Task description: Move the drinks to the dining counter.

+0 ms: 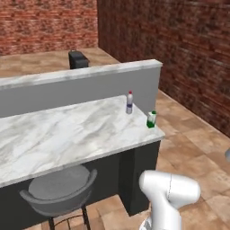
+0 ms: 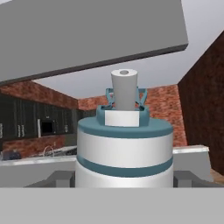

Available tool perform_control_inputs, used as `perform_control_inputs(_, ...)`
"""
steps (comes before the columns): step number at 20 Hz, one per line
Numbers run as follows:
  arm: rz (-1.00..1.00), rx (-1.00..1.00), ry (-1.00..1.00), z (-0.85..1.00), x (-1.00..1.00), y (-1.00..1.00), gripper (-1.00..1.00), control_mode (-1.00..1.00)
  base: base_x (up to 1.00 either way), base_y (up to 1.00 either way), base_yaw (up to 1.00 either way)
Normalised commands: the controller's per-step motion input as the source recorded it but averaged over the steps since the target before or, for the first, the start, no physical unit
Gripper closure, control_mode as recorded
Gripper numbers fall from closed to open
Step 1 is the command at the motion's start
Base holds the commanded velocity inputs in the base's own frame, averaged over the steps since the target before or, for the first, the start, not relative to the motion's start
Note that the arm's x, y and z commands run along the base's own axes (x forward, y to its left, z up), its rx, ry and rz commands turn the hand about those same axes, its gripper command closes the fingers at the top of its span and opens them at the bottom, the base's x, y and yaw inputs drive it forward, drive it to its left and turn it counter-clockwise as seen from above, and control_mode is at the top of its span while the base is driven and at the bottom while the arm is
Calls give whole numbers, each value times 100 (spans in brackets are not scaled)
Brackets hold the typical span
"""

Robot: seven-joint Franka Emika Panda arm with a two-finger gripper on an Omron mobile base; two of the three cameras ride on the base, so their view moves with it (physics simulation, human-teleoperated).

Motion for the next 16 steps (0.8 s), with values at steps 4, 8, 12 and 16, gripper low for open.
perform_control_inputs(4, 0, 0, 0, 0, 0, 0, 100, 100, 62, 100, -28)
perform_control_inputs(8, 0, 0, 0, 0, 0, 0, 100, 100, 89, 97, -25)
perform_control_inputs(12, 0, 0, 0, 0, 0, 0, 100, 100, 100, 49, -4)
perform_control_inputs(16, 0, 0, 0, 0, 0, 0, 100, 100, 100, 26, 8)
